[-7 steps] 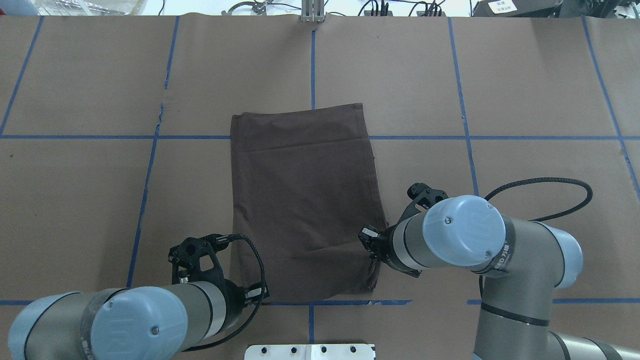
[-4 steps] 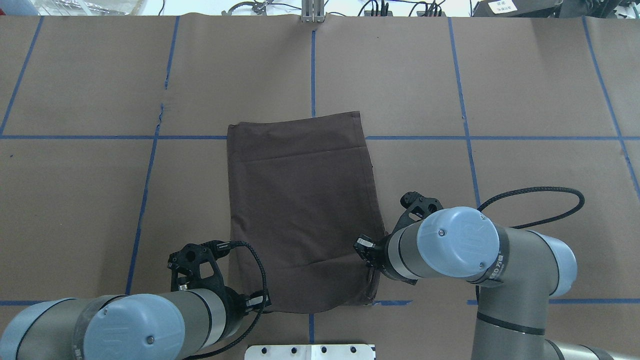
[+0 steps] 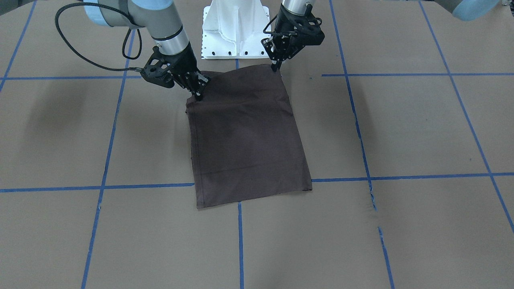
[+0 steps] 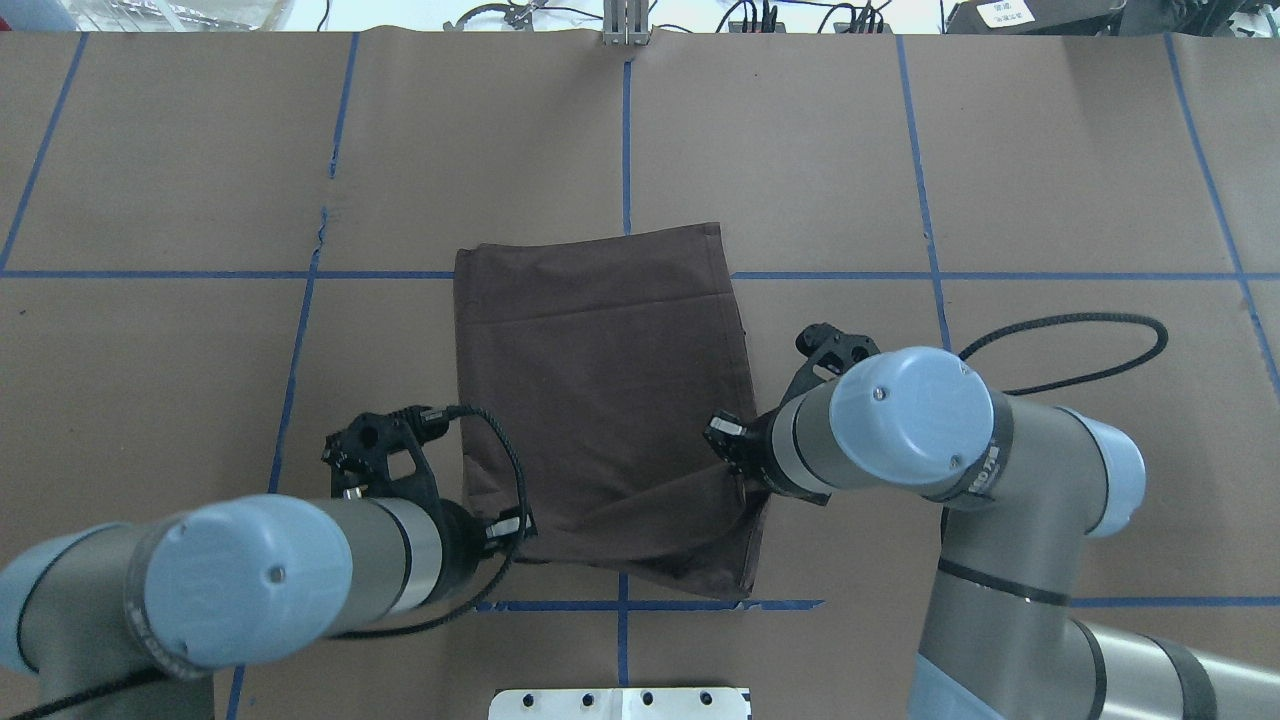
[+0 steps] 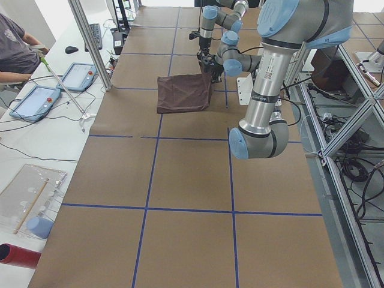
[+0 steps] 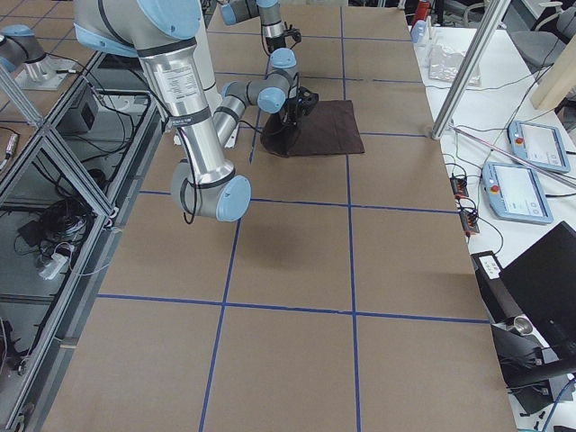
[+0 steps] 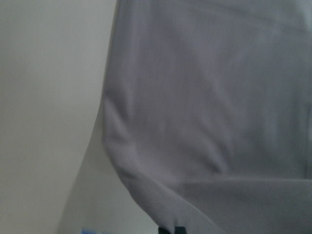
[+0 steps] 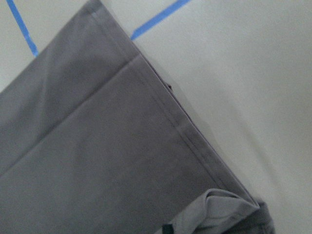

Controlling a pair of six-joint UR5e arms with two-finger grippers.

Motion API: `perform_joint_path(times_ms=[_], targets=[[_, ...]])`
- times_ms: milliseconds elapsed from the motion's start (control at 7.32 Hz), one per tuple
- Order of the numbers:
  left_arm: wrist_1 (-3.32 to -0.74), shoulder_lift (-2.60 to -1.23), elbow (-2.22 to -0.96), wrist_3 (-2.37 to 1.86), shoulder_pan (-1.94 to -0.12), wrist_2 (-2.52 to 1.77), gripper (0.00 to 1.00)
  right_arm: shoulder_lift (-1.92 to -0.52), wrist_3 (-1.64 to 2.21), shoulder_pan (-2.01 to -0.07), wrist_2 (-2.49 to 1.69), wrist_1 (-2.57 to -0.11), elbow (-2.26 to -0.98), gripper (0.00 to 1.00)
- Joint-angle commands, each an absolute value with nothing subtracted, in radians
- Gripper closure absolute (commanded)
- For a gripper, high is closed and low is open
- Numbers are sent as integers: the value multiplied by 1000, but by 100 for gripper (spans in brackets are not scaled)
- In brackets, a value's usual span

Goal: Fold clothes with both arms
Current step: 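Fold the held near corners toward the far edge with both grippers, then release the shirt and raise both grippers away from it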

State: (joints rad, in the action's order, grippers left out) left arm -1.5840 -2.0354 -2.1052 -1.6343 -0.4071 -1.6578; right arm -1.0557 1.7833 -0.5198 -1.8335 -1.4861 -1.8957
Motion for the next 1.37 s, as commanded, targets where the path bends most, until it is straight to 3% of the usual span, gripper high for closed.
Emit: perform_joint_path(times_ms=[0, 273, 410, 546, 1092, 1229], targets=[[-1693, -2127, -1856, -1543, -598, -1690, 100, -834, 1717, -654, -1919, -1414, -1553, 100], [-1988, -2199, -1522, -1549, -670, -1687, 100, -665, 1704, -728, -1953, -1167, -1131, 100], [-2079, -2230, -1414, -1514, -687, -1683, 1, -640, 1669, -747, -1950, -1149, -1067, 65], [-2098, -2258, -1369, -1450, -721, -1681, 0, -635, 1614, -773, -1950, -1150, -1063, 1], [-2089, -2257, -1368, -1364, -799, -1733, 0, -650, 1600, -802, -1991, -1154, -1058, 0], [-2083, -2252, -1371, -1326, -846, -1797, 0, -672, 1571, -801, -2011, -1166, -1127, 0]])
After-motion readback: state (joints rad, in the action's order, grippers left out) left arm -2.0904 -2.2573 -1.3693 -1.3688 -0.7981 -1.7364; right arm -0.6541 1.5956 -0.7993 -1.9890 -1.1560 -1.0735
